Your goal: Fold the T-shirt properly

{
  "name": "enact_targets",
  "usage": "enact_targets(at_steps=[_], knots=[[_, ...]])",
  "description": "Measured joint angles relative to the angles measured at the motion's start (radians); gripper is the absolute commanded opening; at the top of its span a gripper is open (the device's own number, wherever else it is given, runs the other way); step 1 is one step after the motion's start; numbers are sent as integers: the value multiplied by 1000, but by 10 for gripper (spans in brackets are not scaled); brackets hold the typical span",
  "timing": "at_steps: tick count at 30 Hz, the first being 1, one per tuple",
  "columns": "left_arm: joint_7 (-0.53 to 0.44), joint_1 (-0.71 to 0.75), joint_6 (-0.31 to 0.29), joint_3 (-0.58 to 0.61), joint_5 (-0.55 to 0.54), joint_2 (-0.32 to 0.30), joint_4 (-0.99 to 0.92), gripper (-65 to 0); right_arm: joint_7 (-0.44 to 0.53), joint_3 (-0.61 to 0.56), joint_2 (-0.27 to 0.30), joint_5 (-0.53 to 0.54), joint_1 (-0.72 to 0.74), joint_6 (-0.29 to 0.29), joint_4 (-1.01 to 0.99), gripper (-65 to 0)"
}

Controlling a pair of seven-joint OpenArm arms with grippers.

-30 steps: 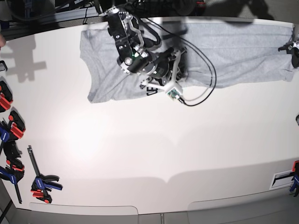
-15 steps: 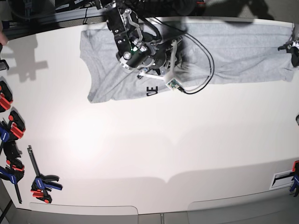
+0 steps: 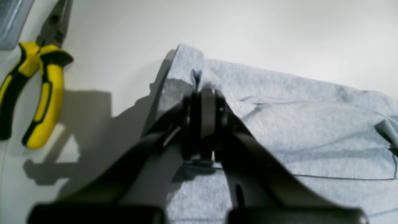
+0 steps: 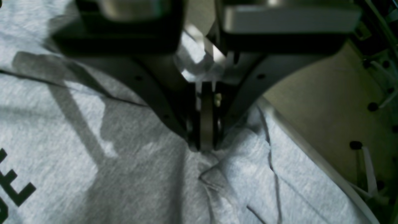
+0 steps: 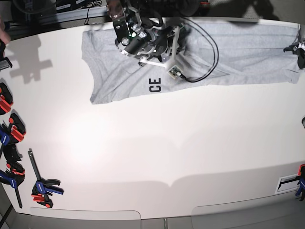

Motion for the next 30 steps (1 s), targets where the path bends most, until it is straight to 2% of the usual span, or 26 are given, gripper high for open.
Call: enact_targets(at_steps=[4, 7, 8, 11, 17, 18, 20, 21, 22, 25, 28, 30], knots=[[-84, 0, 0, 0, 120, 0, 0, -650, 6, -1, 28, 0, 0, 0, 0, -650], [-99, 0, 0, 0, 135, 0, 0, -650, 4, 1, 39, -4, 0, 0, 0, -650], [-98, 0, 0, 0, 135, 0, 0, -630, 9, 1, 39, -4, 0, 0, 0, -650], [-98, 0, 0, 0, 135, 0, 0, -489, 16, 1, 39, -4, 0, 0, 0, -650], [-98, 0, 19, 0, 135, 0, 0, -473, 18, 1, 37, 16, 0, 0, 0, -650], [-98, 0, 19, 0, 135, 0, 0, -473, 19, 1, 37, 39, 0, 0, 0, -608], [-98, 0, 19, 0, 135, 0, 0, -473, 20, 1, 36, 89, 0, 0, 0, -463], [-99, 0, 19, 0, 135, 0, 0, -473, 20, 0, 36, 110, 0, 0, 0, -416], [-98, 0, 19, 0, 135, 0, 0, -473, 24, 0, 37, 126, 0, 0, 0, -396], [-101, 0, 19, -6, 135, 2, 0, -473, 35, 1, 37, 195, 0, 1, 20, -396], [-151, 0, 19, -46, 136, 5, 0, -467, 50, 1, 36, 257, 10, 18, 85, -396], [-153, 0, 19, -83, 136, 5, 0, -394, 73, 1, 36, 275, 17, 29, 131, -396]])
